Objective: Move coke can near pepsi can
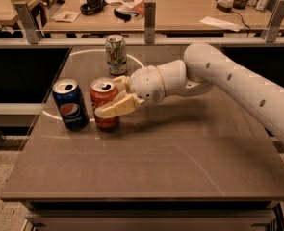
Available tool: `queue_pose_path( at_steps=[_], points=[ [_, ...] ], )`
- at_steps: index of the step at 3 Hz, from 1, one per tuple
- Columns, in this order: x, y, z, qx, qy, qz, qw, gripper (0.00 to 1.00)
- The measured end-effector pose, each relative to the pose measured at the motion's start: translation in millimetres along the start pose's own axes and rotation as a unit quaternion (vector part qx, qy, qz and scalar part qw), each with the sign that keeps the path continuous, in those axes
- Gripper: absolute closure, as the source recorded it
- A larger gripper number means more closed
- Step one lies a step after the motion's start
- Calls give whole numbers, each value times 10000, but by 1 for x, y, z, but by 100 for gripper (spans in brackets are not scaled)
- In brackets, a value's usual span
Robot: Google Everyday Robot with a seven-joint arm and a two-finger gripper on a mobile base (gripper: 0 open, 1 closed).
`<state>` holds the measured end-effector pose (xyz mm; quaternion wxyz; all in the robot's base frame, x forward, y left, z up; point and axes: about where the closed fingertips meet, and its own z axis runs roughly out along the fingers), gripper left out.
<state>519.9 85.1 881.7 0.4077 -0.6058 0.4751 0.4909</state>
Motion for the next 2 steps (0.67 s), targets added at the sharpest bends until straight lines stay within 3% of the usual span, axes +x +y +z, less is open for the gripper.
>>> queue_pose_path(
  at_steps=[1, 2],
  points=[
    [5, 4, 11, -105, 14, -218, 9997, 85],
    [9, 4, 17, -241, -79, -138, 9996, 62]
  ],
)
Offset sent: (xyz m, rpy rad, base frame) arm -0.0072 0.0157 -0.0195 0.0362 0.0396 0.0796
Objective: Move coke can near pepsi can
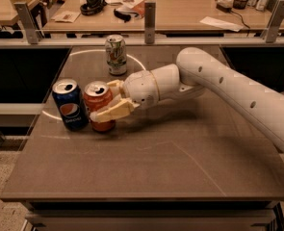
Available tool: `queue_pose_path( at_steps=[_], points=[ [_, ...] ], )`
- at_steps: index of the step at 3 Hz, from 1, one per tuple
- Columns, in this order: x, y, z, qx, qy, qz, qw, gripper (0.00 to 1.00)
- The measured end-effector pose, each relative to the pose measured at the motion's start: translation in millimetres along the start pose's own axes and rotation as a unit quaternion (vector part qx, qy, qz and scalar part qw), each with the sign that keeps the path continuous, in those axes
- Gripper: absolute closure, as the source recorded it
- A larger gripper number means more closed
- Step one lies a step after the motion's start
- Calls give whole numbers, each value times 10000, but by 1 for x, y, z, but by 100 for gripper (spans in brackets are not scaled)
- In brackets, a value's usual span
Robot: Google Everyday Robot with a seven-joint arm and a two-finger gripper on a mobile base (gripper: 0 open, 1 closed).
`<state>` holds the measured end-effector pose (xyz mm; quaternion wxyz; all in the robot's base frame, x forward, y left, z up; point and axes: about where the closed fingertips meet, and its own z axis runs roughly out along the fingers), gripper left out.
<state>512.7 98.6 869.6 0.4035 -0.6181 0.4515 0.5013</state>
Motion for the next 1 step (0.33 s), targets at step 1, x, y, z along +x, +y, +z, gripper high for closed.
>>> queue_pose_path(
  at_steps=[1],
  points=[
    [0, 0, 0, -1, -1, 1, 10000, 39]
  ],
)
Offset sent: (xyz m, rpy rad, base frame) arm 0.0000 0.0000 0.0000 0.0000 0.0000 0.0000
